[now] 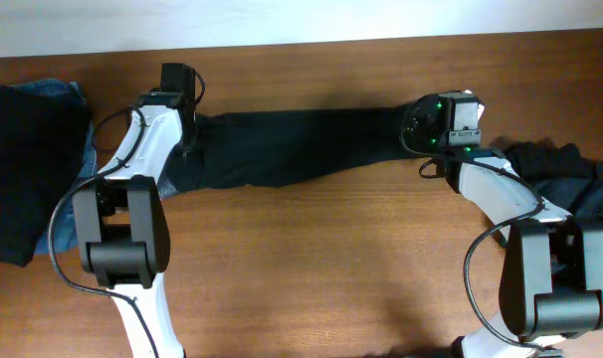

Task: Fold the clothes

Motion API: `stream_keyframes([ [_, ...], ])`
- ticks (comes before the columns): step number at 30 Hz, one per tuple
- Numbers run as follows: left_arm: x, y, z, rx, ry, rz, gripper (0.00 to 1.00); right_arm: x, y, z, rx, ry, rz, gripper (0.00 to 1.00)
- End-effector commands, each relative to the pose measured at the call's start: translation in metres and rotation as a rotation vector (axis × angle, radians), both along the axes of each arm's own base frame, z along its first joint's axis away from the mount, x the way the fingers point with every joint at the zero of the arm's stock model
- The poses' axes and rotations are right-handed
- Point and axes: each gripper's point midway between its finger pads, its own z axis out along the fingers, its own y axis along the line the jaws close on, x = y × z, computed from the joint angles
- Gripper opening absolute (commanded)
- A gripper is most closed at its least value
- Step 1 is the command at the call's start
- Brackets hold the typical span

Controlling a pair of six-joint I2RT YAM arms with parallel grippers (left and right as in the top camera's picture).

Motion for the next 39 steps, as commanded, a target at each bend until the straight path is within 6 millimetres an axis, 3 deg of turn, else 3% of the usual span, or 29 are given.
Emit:
stream_keyframes([
  [1,-0.006,-0.005,-0.016,-0.017,0.020,-0.023,0.49,0.004,-0.001,0.012,-0.006,-0.029,0.005,0.99],
  [3,-0.006,-0.006,-0.019,-0.025,0.015,-0.022,0.48,0.004,-0.002,0.012,-0.006,-0.029,0.004,0.99],
  [5,-0.006,-0.008,-0.020,-0.030,0.015,-0.025,0.38,0.004,-0.002,0.012,-0.006,-0.031,0.004,0.99],
  [6,-0.007,-0.008,-0.021,-0.031,0.016,-0.026,0.31,0.004,-0.002,0.013,-0.006,-0.032,0.004,0.99],
  [8,-0.008,-0.008,-0.024,-0.032,0.016,-0.026,0.05,0.004,-0.002,0.013,-0.006,-0.033,0.005,0.99],
  [9,-0.007,-0.008,-0.024,-0.032,0.015,-0.026,0.02,0.004,-0.002,0.013,-0.006,-0.032,0.005,0.99],
  [13,-0.005,-0.008,-0.022,-0.032,0.005,-0.026,0.00,0.005,-0.002,0.013,-0.006,-0.033,0.004,0.99],
  [16,0.004,-0.009,-0.010,-0.034,-0.018,-0.026,0.00,0.005,-0.002,0.013,-0.006,-0.033,0.004,0.99],
  [21,0.034,-0.007,0.046,-0.017,-0.129,-0.032,0.00,0.005,-0.002,0.013,-0.006,-0.033,0.004,0.99],
  [24,0.046,-0.005,0.063,-0.001,-0.180,-0.029,0.00,0.004,-0.002,0.013,-0.007,-0.033,0.004,0.99],
  [36,0.085,0.003,0.085,0.059,-0.359,-0.021,0.00,0.004,-0.001,0.012,-0.006,-0.032,0.005,0.99],
  [37,0.088,0.005,0.085,0.068,-0.371,-0.015,0.07,0.004,-0.001,0.013,-0.006,-0.032,0.005,0.99],
  [39,0.091,0.005,0.081,0.071,-0.377,-0.014,0.54,0.004,-0.001,0.012,-0.006,-0.031,0.005,0.98],
])
